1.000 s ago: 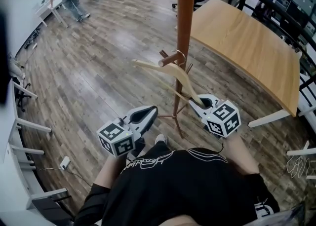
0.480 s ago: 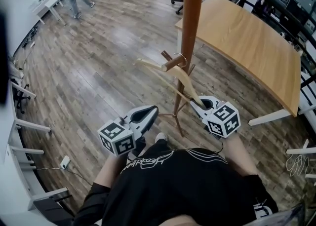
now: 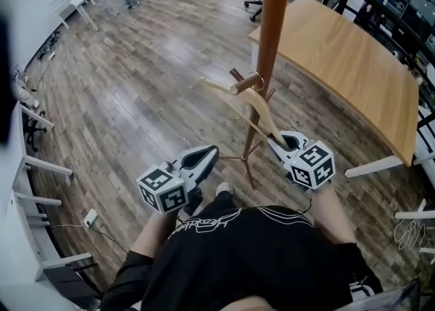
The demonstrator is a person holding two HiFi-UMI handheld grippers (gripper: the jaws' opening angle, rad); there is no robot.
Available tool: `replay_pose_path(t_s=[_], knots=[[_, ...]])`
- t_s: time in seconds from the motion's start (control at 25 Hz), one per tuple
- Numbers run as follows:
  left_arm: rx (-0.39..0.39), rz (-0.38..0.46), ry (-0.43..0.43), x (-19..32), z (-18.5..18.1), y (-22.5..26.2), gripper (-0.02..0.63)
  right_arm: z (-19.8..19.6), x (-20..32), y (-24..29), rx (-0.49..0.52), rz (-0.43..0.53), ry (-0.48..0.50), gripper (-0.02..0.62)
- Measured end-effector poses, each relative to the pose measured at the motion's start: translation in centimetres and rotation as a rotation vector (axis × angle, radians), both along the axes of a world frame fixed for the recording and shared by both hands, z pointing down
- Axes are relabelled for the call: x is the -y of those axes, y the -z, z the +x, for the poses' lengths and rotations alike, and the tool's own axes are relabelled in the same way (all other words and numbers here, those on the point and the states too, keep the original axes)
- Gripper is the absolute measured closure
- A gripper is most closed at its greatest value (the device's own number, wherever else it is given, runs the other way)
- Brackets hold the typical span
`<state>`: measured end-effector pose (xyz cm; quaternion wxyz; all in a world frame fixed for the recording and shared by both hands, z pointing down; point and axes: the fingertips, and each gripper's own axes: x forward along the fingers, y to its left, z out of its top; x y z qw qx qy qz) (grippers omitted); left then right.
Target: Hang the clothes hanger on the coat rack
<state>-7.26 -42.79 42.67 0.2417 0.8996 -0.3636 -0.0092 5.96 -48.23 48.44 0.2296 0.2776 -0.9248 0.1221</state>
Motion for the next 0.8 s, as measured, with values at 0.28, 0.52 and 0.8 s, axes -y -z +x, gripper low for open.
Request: replay_pose_path(t_s=[0.28, 0.52, 0.8], knots=[[-0.007, 0.007, 0.026, -1.9, 0.3, 0.4, 0.598, 0.7, -1.2, 0.3, -0.022, 0.009, 0.001, 0.525], [-0.032, 0.029, 0.069, -4.5, 0.3, 1.4, 0.598, 1.4, -2.2, 2.3, 0.022, 0.045, -0.021, 0.396], [-0.043, 0.068, 0.129, -8.5, 0.4, 2.1, 0.598, 2.9, -5.3, 4.3, 0.133, 0.057, -0.029, 0.357]])
